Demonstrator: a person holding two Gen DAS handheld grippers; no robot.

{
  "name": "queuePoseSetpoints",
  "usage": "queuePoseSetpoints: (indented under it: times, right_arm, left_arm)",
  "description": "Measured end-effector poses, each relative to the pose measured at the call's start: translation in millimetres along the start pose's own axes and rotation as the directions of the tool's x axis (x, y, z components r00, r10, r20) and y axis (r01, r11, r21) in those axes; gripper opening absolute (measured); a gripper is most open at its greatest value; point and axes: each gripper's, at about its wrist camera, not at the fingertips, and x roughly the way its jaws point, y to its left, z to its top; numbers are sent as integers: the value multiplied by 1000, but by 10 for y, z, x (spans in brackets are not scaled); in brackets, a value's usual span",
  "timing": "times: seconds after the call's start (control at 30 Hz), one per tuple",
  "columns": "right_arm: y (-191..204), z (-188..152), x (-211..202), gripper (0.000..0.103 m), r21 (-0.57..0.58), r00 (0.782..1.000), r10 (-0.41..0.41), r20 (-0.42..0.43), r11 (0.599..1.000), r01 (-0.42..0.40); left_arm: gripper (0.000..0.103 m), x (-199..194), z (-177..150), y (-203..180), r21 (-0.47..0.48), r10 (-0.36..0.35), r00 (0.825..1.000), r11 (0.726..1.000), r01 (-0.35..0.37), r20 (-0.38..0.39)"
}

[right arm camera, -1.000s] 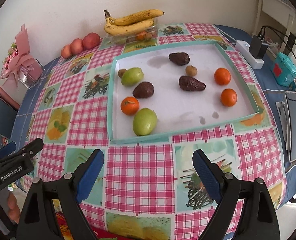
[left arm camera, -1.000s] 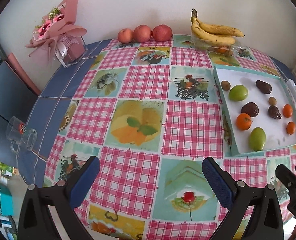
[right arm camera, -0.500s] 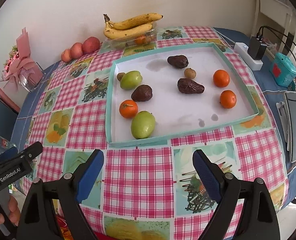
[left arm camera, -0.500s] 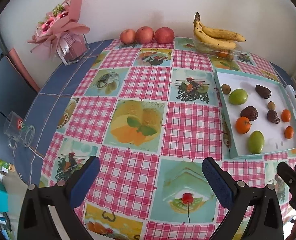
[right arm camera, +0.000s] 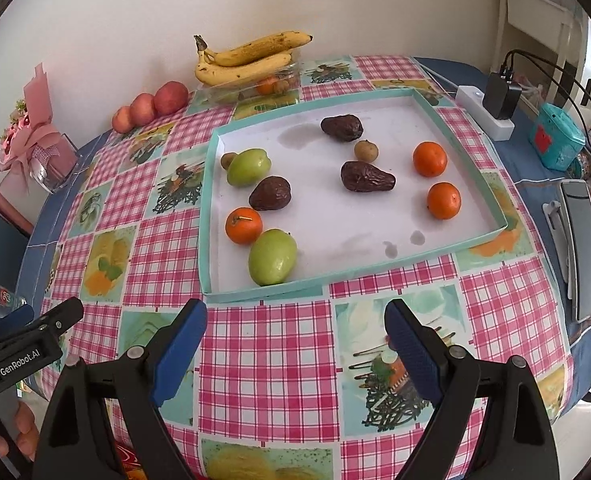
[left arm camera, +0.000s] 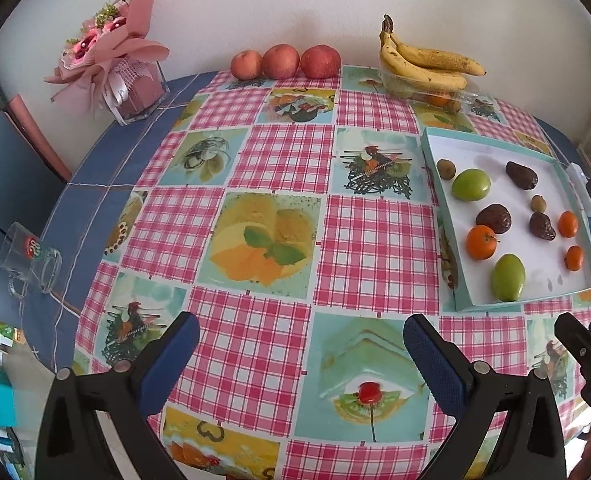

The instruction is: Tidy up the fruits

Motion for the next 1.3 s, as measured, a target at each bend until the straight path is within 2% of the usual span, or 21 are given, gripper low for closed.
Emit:
queuePoseSetpoints:
  times: [1.3]
  right_arm:
    - [27,-7,-15,91,-23,1000,-8,3,1000,8]
  left_arm:
    - [103,-34,1,-1,12,25,1000,1000,-25,15]
